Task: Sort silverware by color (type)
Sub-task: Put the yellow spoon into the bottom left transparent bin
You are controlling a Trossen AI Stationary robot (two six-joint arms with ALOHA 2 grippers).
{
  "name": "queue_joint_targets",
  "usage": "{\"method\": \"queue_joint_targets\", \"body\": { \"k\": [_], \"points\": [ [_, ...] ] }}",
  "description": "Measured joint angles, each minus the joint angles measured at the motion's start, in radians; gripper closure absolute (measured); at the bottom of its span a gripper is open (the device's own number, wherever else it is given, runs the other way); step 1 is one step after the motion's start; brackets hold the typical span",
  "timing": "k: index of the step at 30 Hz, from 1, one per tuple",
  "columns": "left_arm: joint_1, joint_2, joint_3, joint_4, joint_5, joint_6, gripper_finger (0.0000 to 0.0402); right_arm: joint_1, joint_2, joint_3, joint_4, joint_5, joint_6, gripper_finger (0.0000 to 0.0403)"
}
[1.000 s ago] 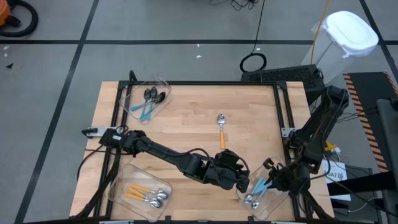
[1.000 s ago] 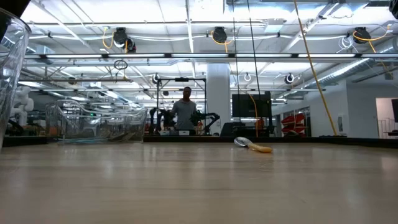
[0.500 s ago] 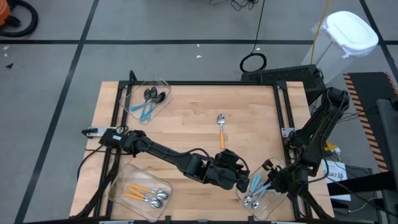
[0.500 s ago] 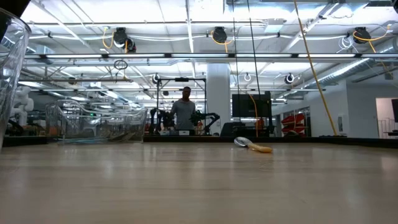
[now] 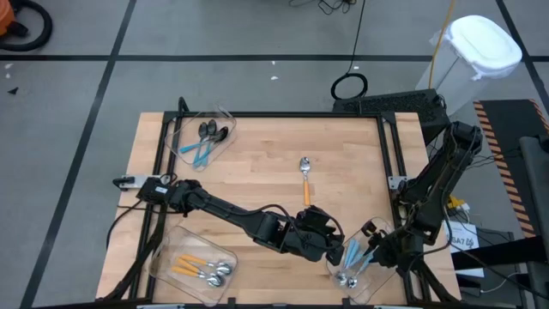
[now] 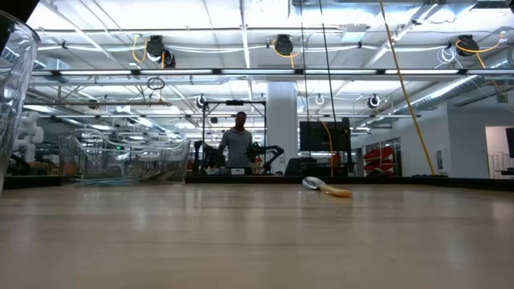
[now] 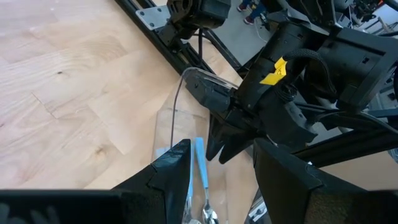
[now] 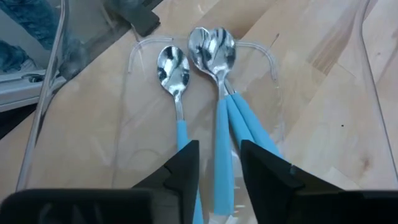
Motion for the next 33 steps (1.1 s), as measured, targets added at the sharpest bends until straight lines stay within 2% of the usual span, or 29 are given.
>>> {"method": "queue_joint_targets", "body": {
  "k": [8,16,23,33],
  "points": [
    [0.000,0.000,0.000,0.000,0.000,-0.003,0.0229,0.000,-0.008,0.000,0.001,-0.008,0.031,0.0256],
    [0.000,0.000,0.000,-0.010,-0.014,-0.003,0.0229,0.002,-0.083,0.035,-0.019,-0.104,0.171,0.0253],
    [0.008,0.000,0.000,-0.048,-0.028,0.000,0.0229,0.003,-0.134,0.120,-0.066,-0.098,0.272,0.0253],
    [0.038,0.000,0.000,-0.073,-0.030,0.001,0.0229,0.002,-0.151,0.236,-0.115,-0.069,0.260,0.0253]
  ]
}}
